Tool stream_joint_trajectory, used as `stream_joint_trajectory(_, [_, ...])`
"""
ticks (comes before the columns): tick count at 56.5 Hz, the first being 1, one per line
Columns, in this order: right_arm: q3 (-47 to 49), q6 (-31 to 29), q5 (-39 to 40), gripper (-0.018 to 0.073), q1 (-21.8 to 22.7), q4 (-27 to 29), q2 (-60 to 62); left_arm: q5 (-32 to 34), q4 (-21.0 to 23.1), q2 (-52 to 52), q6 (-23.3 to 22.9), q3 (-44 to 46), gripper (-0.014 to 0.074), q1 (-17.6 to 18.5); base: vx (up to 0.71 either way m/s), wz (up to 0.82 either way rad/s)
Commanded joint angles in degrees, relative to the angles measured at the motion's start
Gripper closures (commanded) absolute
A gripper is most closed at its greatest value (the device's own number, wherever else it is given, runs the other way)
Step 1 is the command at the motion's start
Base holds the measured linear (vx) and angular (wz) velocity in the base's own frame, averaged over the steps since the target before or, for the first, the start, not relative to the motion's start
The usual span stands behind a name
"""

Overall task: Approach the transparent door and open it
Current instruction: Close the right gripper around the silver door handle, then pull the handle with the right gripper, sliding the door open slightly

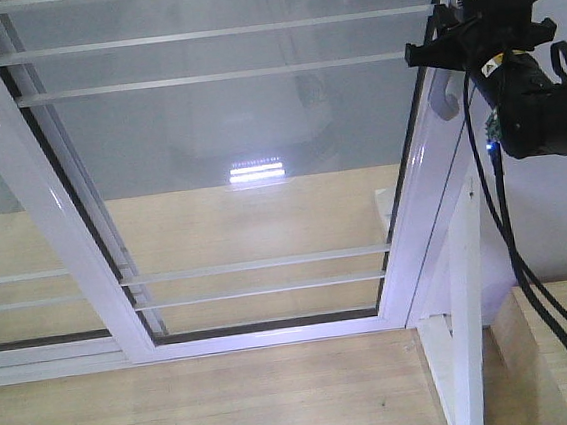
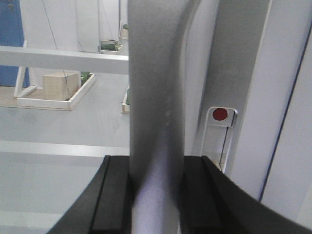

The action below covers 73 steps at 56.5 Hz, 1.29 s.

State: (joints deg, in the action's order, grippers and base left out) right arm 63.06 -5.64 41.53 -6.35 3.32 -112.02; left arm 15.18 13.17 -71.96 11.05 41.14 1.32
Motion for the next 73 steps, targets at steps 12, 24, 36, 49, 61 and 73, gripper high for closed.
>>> stream_joint_trajectory(12, [1.8,0.8,5.0,0.0565,-4.3,-6.7,3.1,3.2,0.2,1.4,0.0,2.1,0.0011,-0.1,0.0,0.0])
stream_joint_trajectory(24, [1.8,0.4,3.7,0.0565,-8.0,-7.2,3.1,1.6,0.2,1.4,0.0,2.1,0.0011,-0.1,0.0,0.0])
stream_joint_trajectory(36, [1.8,0.5,3.6,0.0565,-9.7,-8.0,3.1,1.7,0.2,1.4,0.0,2.1,0.0011,-0.1,0.0,0.0])
stream_joint_trajectory(49, [1.8,0.5,3.8,0.0565,-11.5,-9.1,3.1,1.7,0.2,1.4,0.0,2.1,0.0011,-0.1,0.0,0.0])
stream_joint_trajectory(61, [1.8,0.5,4.4,0.0565,-13.7,-9.4,3.1,1.7,0.2,1.4,0.0,2.1,0.0011,-0.1,0.0,0.01])
stream_joint_trajectory(73, [1.8,0.6,4.6,0.0565,-15.4,-10.7,3.1,1.7,0.2,1.4,0.0,2.1,0.0011,-0.1,0.0,0.01])
